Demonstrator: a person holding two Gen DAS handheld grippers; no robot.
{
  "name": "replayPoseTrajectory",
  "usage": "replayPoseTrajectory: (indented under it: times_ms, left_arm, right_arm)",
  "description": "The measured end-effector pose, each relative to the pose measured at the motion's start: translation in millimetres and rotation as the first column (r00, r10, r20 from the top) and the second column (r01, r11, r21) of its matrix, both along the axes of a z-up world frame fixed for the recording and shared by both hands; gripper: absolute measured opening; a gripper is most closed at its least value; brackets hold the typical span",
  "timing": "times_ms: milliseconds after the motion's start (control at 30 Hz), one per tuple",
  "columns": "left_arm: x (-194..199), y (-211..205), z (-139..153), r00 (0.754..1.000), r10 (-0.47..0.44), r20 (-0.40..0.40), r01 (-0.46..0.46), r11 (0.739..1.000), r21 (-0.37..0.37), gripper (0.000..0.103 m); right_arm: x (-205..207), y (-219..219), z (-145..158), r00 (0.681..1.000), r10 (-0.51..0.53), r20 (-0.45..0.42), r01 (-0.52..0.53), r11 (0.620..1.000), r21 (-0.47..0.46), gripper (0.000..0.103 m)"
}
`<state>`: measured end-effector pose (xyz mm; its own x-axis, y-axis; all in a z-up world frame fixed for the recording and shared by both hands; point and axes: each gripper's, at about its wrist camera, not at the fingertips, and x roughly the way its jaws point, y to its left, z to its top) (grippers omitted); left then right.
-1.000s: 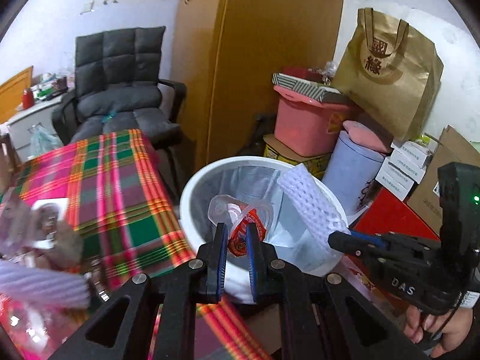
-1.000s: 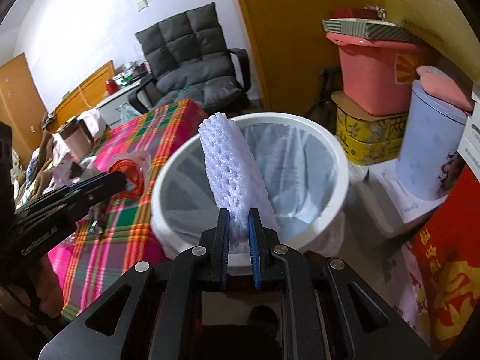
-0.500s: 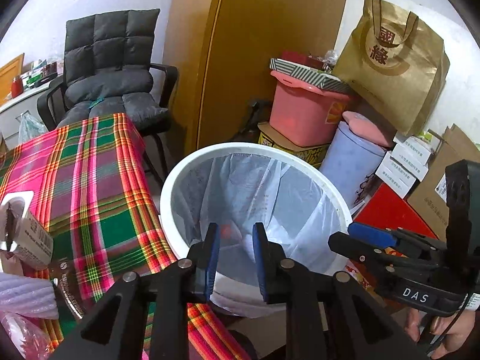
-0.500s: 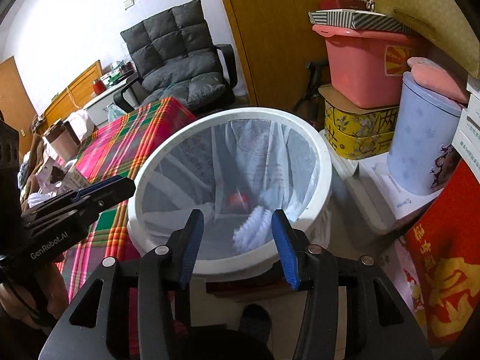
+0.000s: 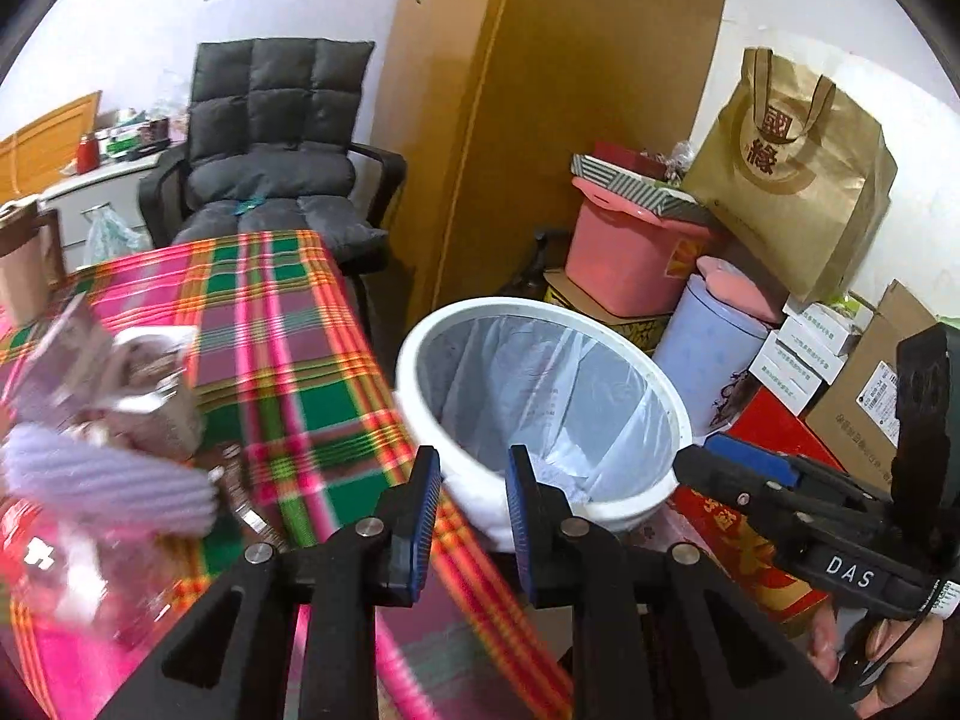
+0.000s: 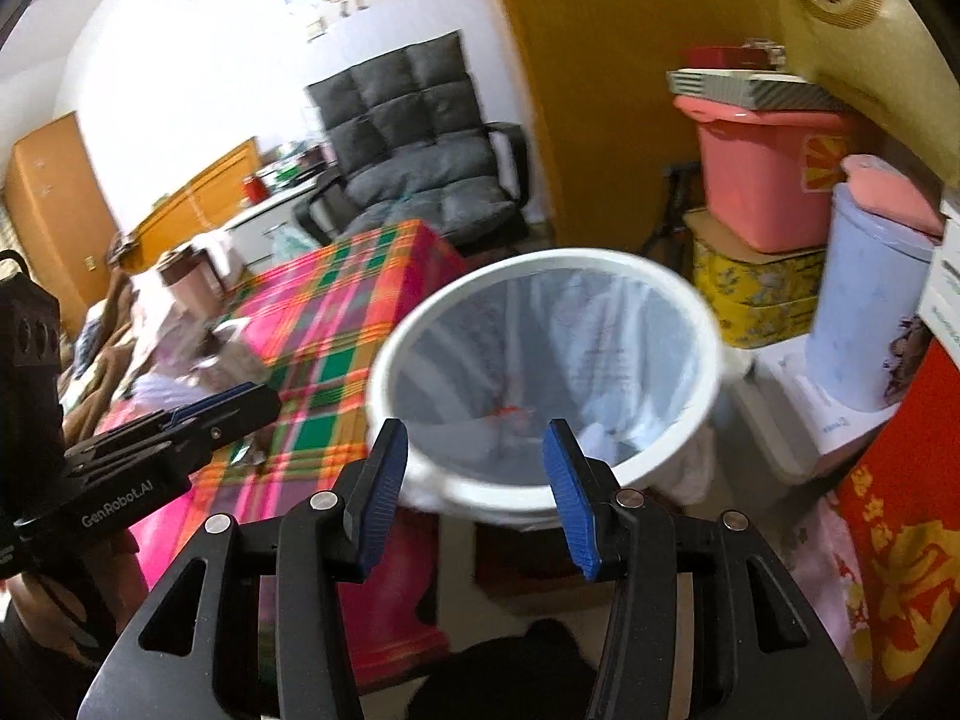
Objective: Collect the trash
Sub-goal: 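Move both open tools back over the table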
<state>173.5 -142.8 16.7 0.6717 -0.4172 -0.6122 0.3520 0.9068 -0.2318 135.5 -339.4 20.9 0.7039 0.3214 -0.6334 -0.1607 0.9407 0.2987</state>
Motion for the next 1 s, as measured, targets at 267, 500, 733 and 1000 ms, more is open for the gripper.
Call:
replayPoseTrajectory:
  times_ms: [267, 500, 733, 1000]
  left_arm:
    - [-38, 44, 0, 0.995, 0.101, 0.014, -0.102, 0.994, 0.037, 0.022]
    - [-66, 82, -2, 0.982, 0.187, 0.025, -0.188, 0.981, 0.054, 0.022]
    - [-86, 117, -7, 0.965, 0.26, 0.014, -0.261, 0.964, 0.059, 0.022]
    - [-89, 148, -12, 0.945, 0.326, -0.007, -0.326, 0.944, 0.043, 0.03]
  right_arm:
    - [-12, 39, 1, 0.992, 0.126, 0.008, -0.126, 0.992, 0.01, 0.049]
    - [-21, 69, 4, 0.979, 0.201, 0.028, -0.201, 0.98, 0.002, 0.049]
    - [-26, 91, 4, 0.968, 0.25, 0.021, -0.25, 0.968, -0.017, 0.049]
    - [-17, 111, -1, 0.964, 0.267, -0.009, -0.267, 0.963, -0.047, 0.049]
